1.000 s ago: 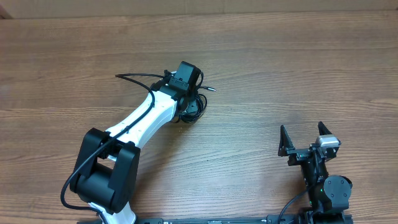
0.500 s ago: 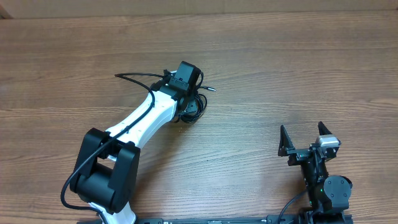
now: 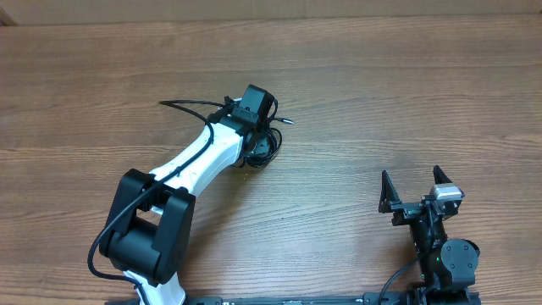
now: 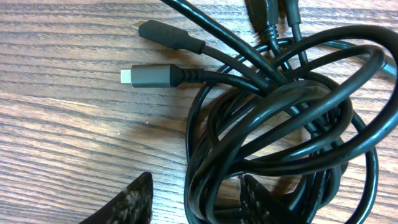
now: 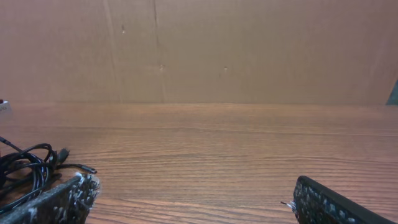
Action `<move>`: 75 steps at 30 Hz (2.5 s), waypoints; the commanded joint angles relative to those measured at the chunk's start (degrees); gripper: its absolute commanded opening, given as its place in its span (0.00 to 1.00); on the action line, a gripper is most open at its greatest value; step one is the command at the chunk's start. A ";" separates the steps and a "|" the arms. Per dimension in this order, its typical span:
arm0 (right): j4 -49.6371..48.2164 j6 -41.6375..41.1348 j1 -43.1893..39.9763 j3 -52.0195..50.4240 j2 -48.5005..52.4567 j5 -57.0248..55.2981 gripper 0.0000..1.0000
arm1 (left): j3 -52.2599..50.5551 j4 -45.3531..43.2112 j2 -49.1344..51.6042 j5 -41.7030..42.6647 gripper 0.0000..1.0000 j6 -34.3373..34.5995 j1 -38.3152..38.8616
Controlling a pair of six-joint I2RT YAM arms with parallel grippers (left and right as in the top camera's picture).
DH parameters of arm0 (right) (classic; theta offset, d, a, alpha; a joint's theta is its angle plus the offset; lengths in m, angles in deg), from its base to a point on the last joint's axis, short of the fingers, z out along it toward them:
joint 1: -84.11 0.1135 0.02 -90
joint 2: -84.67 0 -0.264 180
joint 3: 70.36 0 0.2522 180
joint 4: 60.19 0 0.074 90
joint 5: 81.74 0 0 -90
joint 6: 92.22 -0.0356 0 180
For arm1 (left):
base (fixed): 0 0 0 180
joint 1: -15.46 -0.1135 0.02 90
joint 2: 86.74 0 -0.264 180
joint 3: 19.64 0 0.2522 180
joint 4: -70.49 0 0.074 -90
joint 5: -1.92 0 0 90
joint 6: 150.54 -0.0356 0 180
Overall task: Untangle cables
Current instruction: 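Lower the left gripper and close it on the cable loops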
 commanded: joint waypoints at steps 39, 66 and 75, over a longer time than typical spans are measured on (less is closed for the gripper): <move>-0.33 -0.20 -0.11 -0.59 -0.50 -0.74 1.00 | -0.98 -3.13 0.96 -0.83 0.45 -0.48 0.72; -0.31 -0.20 -0.11 -0.59 -0.50 -0.74 1.00 | 0.28 -2.12 3.06 1.40 0.45 -3.50 0.72; -0.31 -0.20 -0.11 -0.59 -0.50 -0.74 1.00 | 1.53 -0.04 3.06 2.67 0.27 -5.79 0.68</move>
